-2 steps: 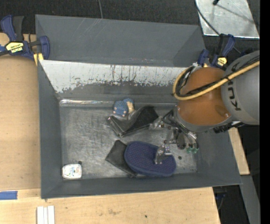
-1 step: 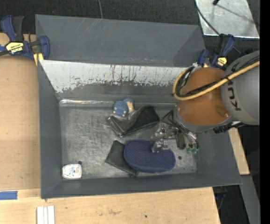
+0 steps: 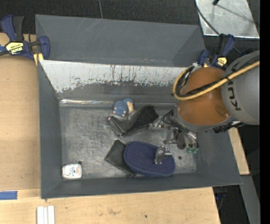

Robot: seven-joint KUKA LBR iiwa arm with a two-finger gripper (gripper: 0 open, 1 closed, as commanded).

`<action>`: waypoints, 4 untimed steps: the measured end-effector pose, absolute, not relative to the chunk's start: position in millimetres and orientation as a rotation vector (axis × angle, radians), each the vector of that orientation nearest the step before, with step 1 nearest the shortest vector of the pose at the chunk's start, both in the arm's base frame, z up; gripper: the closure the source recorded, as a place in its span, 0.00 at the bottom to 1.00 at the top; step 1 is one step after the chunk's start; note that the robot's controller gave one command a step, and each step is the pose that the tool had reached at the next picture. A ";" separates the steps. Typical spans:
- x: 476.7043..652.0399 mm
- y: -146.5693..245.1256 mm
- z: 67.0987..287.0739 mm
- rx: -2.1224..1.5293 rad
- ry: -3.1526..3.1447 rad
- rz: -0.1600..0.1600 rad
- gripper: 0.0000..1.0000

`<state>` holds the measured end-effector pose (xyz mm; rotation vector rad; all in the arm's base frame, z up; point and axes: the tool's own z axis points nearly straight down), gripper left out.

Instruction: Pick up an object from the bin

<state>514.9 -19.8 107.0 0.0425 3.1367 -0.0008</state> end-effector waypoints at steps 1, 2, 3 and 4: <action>514.5 -19.8 106.7 0.042 3.138 -0.001 1.00; 514.9 -19.8 107.0 0.042 3.137 -0.001 0.00; 514.4 -19.7 106.7 0.042 3.138 -0.001 1.00; 514.8 -19.7 106.9 0.042 3.137 -0.001 0.00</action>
Offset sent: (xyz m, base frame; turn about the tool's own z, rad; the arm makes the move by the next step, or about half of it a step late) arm 0.0000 0.0000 0.0000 0.0000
